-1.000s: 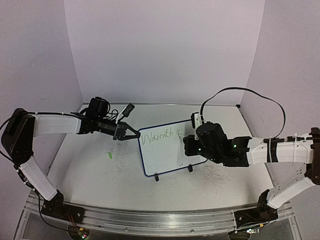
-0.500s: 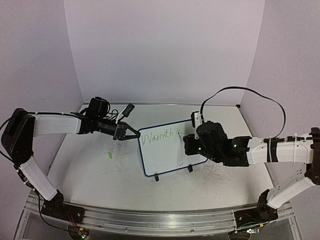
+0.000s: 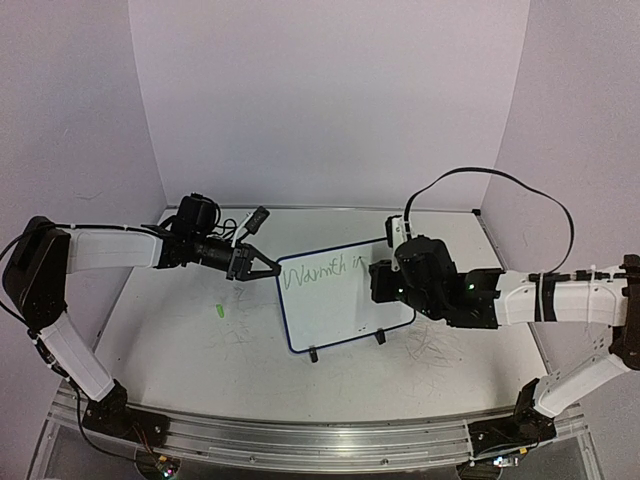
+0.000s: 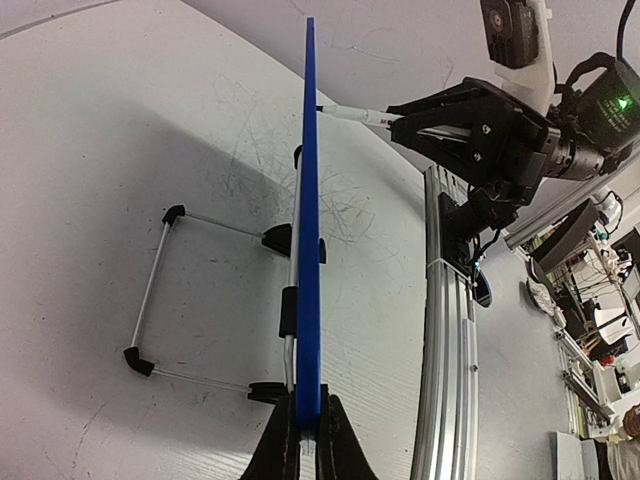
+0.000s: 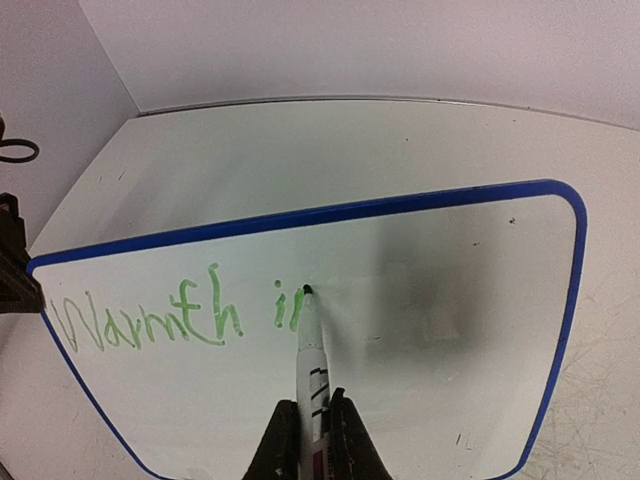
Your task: Write a sentence on the whiteboard
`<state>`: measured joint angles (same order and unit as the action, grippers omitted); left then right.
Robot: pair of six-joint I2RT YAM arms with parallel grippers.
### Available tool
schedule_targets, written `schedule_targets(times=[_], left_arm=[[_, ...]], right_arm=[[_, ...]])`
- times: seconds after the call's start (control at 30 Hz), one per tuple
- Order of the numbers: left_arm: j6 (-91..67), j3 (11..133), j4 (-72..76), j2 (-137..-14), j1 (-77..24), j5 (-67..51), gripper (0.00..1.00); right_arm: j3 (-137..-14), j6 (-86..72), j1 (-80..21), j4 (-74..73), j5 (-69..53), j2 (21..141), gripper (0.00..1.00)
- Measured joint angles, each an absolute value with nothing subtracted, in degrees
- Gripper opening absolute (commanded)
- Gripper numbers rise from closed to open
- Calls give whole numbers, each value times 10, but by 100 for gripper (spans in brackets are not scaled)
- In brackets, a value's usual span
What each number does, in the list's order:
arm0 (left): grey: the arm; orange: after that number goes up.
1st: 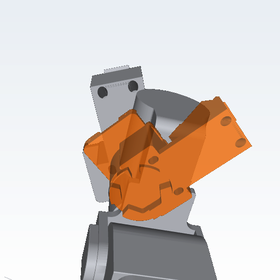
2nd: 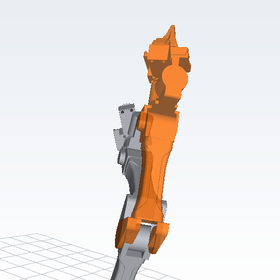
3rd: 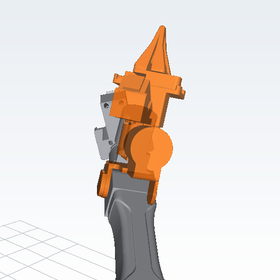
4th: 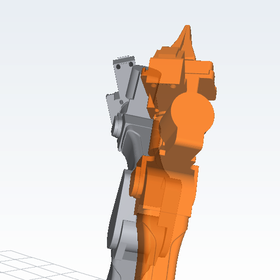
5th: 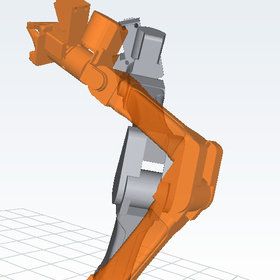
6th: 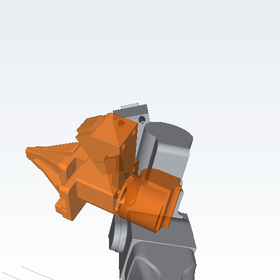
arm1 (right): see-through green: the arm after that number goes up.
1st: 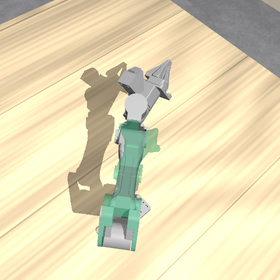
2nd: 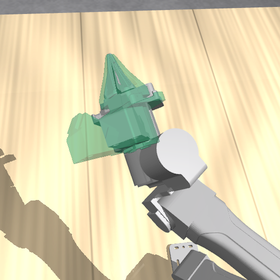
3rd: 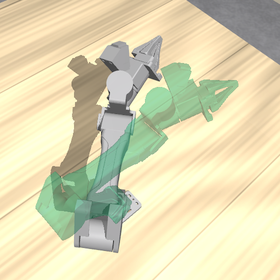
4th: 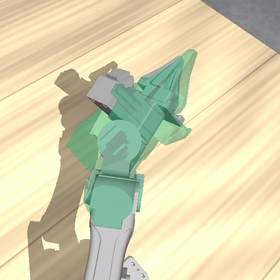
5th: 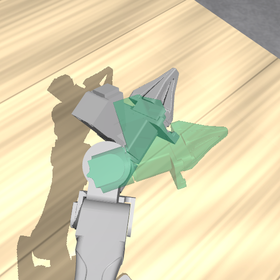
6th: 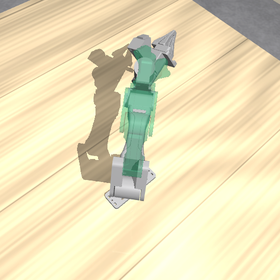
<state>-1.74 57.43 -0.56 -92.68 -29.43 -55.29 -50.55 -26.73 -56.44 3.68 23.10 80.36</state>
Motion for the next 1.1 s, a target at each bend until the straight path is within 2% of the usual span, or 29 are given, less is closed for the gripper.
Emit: schedule_targets(times=[1.1], left_arm=[[-15,578,-10,-927,-296,-553,0]], right_arm=[[-486,-309,-559,16,231,789,0]])
